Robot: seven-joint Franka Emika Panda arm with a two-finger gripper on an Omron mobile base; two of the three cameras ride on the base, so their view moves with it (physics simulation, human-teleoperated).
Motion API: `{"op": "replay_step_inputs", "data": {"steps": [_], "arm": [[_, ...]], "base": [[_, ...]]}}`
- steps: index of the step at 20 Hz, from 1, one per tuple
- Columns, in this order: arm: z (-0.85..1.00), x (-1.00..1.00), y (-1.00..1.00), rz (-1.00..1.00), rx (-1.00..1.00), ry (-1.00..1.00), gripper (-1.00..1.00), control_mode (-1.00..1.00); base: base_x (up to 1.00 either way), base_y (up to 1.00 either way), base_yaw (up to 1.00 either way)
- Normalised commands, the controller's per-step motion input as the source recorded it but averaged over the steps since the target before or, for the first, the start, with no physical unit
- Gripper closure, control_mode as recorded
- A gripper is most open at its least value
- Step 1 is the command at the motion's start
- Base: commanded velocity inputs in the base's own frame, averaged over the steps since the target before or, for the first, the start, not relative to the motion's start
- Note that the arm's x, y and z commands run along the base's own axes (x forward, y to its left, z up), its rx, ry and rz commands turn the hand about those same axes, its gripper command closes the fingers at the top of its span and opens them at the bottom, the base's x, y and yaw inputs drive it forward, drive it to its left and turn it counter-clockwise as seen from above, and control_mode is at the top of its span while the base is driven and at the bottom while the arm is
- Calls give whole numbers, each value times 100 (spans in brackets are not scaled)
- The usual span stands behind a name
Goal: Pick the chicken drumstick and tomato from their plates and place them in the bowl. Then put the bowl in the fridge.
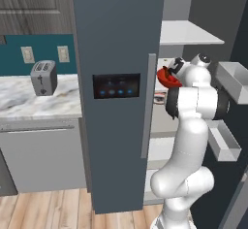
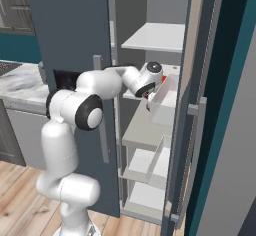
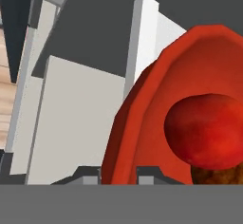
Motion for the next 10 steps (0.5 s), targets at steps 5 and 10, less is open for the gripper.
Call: {"op": "replay_step_inputs", "data": {"steps": [5,10], "arm": [[-15,24,-4,0,0,-4,100,-100],[-25,27,-3,0,0,-3,100,-100]], "base": [[0,0,0],[0,0,0]]}}
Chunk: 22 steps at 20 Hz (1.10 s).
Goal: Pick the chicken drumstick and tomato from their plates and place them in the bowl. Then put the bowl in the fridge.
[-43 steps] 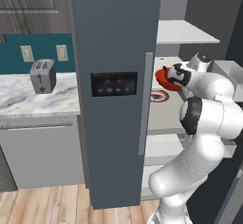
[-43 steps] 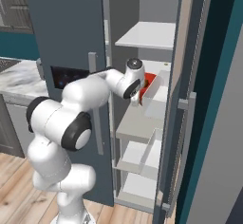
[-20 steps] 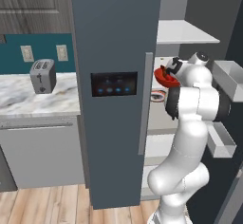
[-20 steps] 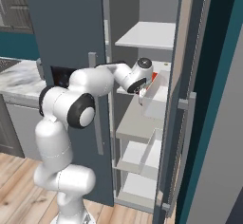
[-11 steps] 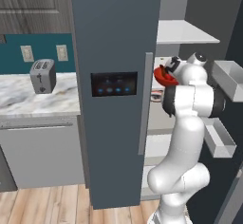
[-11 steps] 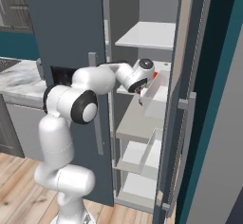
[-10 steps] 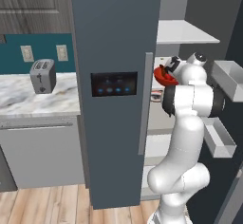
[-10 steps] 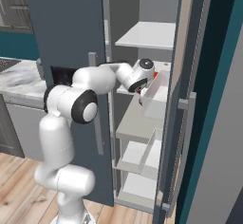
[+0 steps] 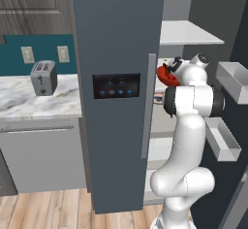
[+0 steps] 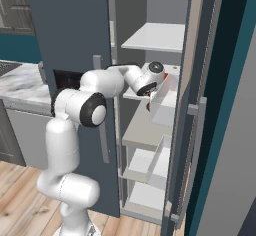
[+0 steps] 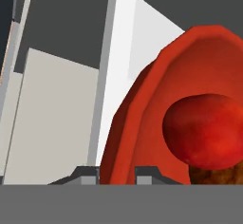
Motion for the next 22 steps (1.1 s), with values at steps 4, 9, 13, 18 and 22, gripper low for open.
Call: {"op": "replay_step_inputs", "data": {"steps": [4,9,13,18,22], "arm": [[-31,14,-6,0,0,0,100,-100],[-28,23,-2,0,0,-5,100,-100],[-25,30,0,0,4,-16,100,-100],[-27,34,0,0,3,-14,100,-100],[-12,30,-5,0,0,-2,100,-100]], "base": [[0,0,0],[0,0,0],[0,0,0],[0,0,0],[0,0,0]]}}
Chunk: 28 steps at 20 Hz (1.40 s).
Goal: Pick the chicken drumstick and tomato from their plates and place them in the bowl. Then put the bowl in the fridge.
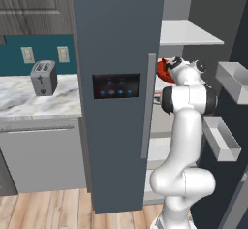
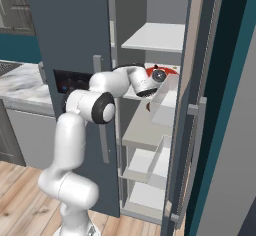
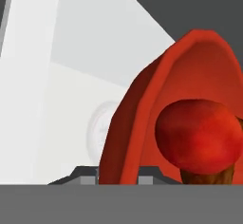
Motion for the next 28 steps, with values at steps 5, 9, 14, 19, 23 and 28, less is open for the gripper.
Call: {"op": "replay_step_inputs", "data": {"steps": [5,9,14,19,23,28], "arm": [[2,37,0,0,-2,0,100,-100],[0,45,0,0,0,4,100,-100],[-1,48,0,0,0,1,100,-100],[-3,51,0,2,0,0,100,-100],[-8,53,1,5,0,0,100,-100],[-13,54,6,7,0,0,100,-100]], "base": [[0,0,0],[0,0,0],[0,0,0],[0,0,0],[0,0,0],[0,0,0]]}}
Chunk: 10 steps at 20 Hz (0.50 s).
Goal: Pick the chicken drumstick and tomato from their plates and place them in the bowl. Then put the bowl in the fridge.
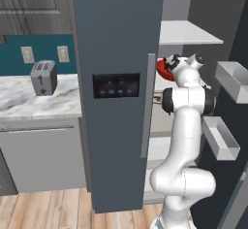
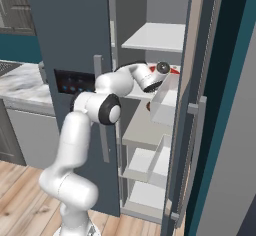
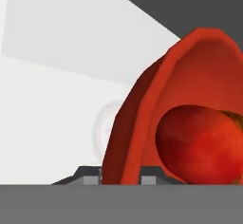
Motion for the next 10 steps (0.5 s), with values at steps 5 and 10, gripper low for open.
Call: {"op": "replay_step_inputs", "data": {"steps": [5,10], "arm": [[-13,52,8,9,0,0,100,-100],[-18,39,13,11,0,-1,-100,-100]], "base": [[0,0,0],[0,0,0]]}}
